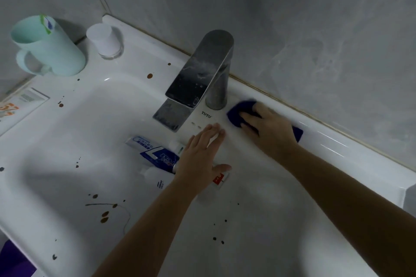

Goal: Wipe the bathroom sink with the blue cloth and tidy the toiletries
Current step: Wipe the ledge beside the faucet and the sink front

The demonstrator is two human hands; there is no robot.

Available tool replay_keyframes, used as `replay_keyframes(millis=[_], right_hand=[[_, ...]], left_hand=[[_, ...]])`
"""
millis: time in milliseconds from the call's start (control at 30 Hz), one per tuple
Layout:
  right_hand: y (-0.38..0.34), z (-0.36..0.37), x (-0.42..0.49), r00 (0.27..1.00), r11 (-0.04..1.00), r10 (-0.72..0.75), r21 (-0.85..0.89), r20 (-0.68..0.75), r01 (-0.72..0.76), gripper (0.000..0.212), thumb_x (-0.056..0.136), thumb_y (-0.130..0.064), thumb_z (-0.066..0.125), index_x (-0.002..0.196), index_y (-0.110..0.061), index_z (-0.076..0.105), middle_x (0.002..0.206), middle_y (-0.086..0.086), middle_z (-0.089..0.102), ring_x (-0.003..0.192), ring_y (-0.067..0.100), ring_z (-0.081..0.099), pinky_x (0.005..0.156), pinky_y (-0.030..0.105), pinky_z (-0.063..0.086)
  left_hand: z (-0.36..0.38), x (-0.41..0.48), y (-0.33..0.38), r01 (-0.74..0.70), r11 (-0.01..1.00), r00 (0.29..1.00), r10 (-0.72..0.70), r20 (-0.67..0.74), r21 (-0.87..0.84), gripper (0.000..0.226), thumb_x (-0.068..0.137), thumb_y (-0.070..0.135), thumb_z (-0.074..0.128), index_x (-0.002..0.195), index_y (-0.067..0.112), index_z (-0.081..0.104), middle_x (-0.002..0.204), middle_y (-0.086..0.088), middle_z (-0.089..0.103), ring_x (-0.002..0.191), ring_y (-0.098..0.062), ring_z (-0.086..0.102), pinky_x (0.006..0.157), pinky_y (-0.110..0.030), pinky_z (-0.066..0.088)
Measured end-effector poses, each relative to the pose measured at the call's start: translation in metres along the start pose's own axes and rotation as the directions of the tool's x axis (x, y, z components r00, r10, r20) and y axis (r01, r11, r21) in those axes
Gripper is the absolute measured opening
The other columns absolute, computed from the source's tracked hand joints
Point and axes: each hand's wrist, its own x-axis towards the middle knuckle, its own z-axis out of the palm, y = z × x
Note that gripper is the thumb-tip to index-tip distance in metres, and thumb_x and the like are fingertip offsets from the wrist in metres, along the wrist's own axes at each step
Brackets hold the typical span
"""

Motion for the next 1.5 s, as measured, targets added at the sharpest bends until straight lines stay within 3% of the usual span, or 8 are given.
replay_keyframes(millis=[267, 433, 567, 700, 833, 1100, 1333, 1500], right_hand=[[0.008, -0.016, -0.034, 0.994, 0.993, -0.109, 0.041, 0.031, 0.107, 0.039, 0.085, -0.029, 0.041, 0.105, -0.008, 0.068, 0.092, 0.011, 0.062, 0.066, 0.023, 0.061, 0.057, 0.026, 0.049], [0.005, 0.003, 0.009, 0.996, 0.998, 0.070, 0.006, -0.053, -0.070, 0.044, 0.086, -0.032, 0.037, 0.105, -0.007, 0.067, 0.099, 0.016, 0.061, 0.071, 0.033, 0.062, 0.060, 0.034, 0.051], [-0.009, 0.008, 0.008, 1.000, 0.999, 0.016, 0.036, -0.007, -0.015, 0.030, 0.086, -0.025, 0.054, 0.108, -0.009, 0.065, 0.101, 0.014, 0.059, 0.072, 0.030, 0.062, 0.062, 0.033, 0.051], [0.003, -0.014, -0.051, 0.997, 0.997, -0.077, 0.028, -0.010, 0.077, 0.031, 0.082, -0.024, 0.055, 0.105, -0.007, 0.067, 0.093, 0.012, 0.060, 0.068, 0.027, 0.063, 0.057, 0.030, 0.051], [-0.022, 0.010, 0.001, 0.990, 0.989, -0.140, 0.051, 0.024, 0.138, 0.037, 0.086, -0.031, 0.043, 0.110, -0.012, 0.063, 0.101, 0.013, 0.059, 0.074, 0.030, 0.061, 0.055, 0.037, 0.054], [0.002, -0.010, -0.069, 0.967, 0.967, -0.256, 0.022, -0.006, 0.256, 0.041, 0.072, -0.014, 0.073, 0.109, -0.017, 0.055, 0.106, 0.008, 0.047, 0.074, 0.032, 0.058, 0.052, 0.034, 0.051], [-0.044, 0.018, 0.018, 0.989, 0.988, -0.146, 0.038, -0.004, 0.146, 0.028, 0.078, -0.019, 0.066, 0.105, -0.011, 0.065, 0.100, 0.016, 0.059, 0.080, 0.035, 0.057, 0.052, 0.040, 0.052], [-0.006, -0.006, -0.063, 0.993, 0.993, -0.113, 0.023, 0.031, 0.112, 0.037, 0.069, -0.011, 0.078, 0.104, -0.010, 0.066, 0.100, 0.011, 0.055, 0.075, 0.032, 0.059, 0.053, 0.034, 0.050]], left_hand=[[-0.001, -0.001, -0.004, 0.018, 1.000, 0.999, -0.018, 0.028, 0.000, 0.083, 0.084, 0.055, 0.051, 0.147, 0.022, 0.008, 0.156, 0.003, 0.003, 0.142, -0.012, -0.003, 0.116, -0.038, 0.011], [0.002, -0.002, -0.003, 0.019, 0.999, 0.999, -0.018, 0.040, -0.029, 0.085, 0.077, 0.063, 0.038, 0.143, 0.026, -0.001, 0.156, 0.004, 0.000, 0.141, -0.010, -0.006, 0.117, -0.039, 0.008], [-0.005, -0.004, -0.002, 0.015, 0.999, 0.995, -0.020, 0.101, 0.049, 0.085, 0.082, 0.064, 0.039, 0.146, 0.024, 0.000, 0.152, 0.009, -0.012, 0.139, -0.007, -0.012, 0.115, -0.039, 0.000], [-0.007, -0.031, -0.005, 0.034, 0.999, 0.993, -0.032, -0.117, 0.016, 0.071, 0.080, 0.058, 0.037, 0.134, 0.012, 0.046, 0.144, -0.008, 0.040, 0.130, -0.027, 0.039, 0.101, -0.045, 0.029], [-0.008, -0.055, 0.004, 0.092, 0.994, 0.968, -0.076, -0.241, 0.053, 0.057, 0.081, 0.051, 0.041, 0.119, 0.012, 0.058, 0.126, -0.007, 0.058, 0.113, -0.029, 0.057, 0.093, -0.042, 0.035], [-0.015, -0.068, 0.013, 0.118, 0.993, 0.960, -0.115, -0.257, -0.001, 0.052, 0.083, 0.048, 0.043, 0.116, 0.010, 0.058, 0.123, -0.008, 0.060, 0.113, -0.028, 0.055, 0.096, -0.041, 0.036], [-0.014, -0.073, 0.024, 0.119, 0.993, 0.957, -0.114, -0.267, 0.005, 0.052, 0.084, 0.047, 0.042, 0.118, 0.011, 0.057, 0.121, -0.008, 0.061, 0.111, -0.028, 0.057, 0.093, -0.044, 0.040], [-0.018, -0.054, 0.020, 0.115, 0.993, 0.960, -0.103, -0.261, 0.031, 0.055, 0.083, 0.047, 0.040, 0.119, 0.010, 0.058, 0.124, -0.008, 0.059, 0.116, -0.028, 0.054, 0.095, -0.040, 0.031]])
